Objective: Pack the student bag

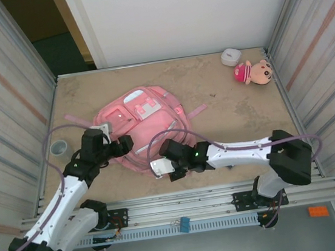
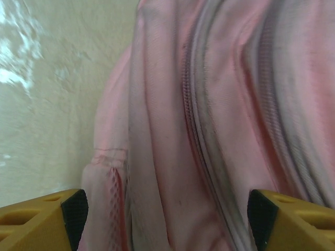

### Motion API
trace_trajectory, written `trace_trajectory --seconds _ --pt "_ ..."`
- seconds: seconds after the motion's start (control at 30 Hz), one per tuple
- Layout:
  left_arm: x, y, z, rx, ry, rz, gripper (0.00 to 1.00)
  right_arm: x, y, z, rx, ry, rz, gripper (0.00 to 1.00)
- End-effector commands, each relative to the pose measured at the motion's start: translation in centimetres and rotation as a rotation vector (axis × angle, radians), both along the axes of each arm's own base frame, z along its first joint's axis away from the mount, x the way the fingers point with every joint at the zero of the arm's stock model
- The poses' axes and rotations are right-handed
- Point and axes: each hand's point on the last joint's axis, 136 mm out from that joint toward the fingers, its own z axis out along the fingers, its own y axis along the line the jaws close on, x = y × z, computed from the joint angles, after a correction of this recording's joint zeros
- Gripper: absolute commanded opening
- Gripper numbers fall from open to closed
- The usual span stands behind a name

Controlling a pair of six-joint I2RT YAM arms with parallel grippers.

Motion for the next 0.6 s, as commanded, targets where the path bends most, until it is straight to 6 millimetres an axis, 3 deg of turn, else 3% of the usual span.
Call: trace_trajectory --seconds 0.0,0.1,0.27,0.4,0.47,0.57 --pt "-0.2 1.0 0.2 -0.021 0.000 0.074 0.77 3.0 1.6 0.1 0.018 -0.190 0.017 0.75" --pt "-0.4 1.6 -0.2 0.003 0.019 0.093 0.77 4.1 1.9 0.0 0.030 -0.252 -0.005 0.35" --pt "-0.5 0.7 0.5 0.018 -0.025 -0.015 0.74 4.0 0.8 2.9 0.071 -0.240 -0.006 0.02" --pt "-0.6 -0.3 2.0 0.038 -0.105 -0.132 0.70 4.1 -0.1 8.7 0.223 -0.182 -0.035 0.00" --pt "-1.0 -1.0 2.3 -0.013 -0.091 -0.158 0.70 4.6 -0.6 10.8 0.276 -0.170 -0.054 0.00" --pt "-2.1 -2.1 1.5 -0.116 -0.029 -0.170 0.70 5.4 -1.4 12.2 0.284 -0.181 -0.064 0.00"
